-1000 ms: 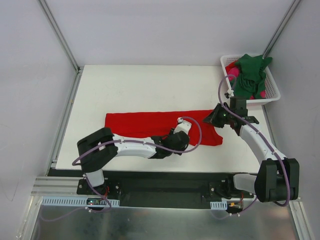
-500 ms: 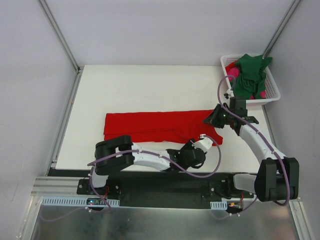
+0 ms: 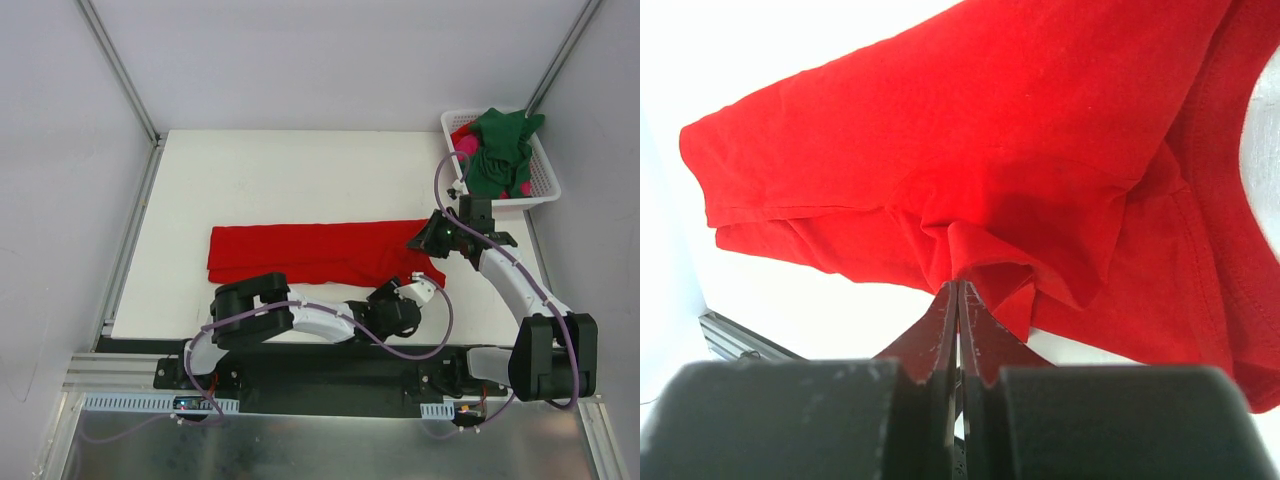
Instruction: Fold and stack the t-shirts
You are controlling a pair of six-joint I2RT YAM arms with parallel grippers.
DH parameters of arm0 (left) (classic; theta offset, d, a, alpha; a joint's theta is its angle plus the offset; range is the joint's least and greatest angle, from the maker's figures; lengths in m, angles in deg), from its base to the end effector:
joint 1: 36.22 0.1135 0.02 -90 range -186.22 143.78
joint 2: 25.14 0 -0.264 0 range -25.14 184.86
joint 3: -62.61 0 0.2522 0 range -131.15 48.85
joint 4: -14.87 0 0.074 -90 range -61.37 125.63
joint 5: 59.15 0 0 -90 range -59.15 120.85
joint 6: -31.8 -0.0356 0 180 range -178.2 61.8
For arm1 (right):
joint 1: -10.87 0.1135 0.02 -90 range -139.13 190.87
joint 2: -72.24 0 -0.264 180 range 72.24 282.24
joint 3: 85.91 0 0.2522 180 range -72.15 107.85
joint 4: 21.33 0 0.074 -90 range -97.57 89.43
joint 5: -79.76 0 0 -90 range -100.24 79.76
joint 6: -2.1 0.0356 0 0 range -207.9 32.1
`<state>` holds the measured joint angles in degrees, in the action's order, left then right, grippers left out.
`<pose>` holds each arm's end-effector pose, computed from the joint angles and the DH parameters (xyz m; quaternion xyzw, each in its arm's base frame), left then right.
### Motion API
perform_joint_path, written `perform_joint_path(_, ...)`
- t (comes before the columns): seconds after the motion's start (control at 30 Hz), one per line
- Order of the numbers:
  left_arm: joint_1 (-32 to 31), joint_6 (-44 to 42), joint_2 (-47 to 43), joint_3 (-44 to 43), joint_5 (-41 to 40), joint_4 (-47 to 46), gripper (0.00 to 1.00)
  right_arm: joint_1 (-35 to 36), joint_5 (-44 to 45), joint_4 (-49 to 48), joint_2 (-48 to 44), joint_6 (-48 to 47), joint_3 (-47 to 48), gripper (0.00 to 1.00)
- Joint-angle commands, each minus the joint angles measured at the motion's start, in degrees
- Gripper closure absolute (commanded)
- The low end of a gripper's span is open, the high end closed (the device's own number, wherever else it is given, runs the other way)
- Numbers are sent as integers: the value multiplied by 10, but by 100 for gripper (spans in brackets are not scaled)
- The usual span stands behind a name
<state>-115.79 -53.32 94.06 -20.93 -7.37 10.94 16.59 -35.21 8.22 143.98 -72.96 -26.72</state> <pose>0.1014 -0.4292 0.1433 0.3739 0.7528 -0.0974 0.5328 0.2595 0.0411 0.2382 -0.0158 0.8965 0.2654 0.3545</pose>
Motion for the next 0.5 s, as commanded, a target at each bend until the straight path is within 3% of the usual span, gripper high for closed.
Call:
perform_joint_path(0.0, -5, -16, 13, -23, -19, -13, 53, -4, -12, 5, -1, -12, 26, 99)
perform_joint_path(0.47, 6, -17, 28, -11, -44, -9, 52, -6, -15, 7, 1, -15, 25, 99)
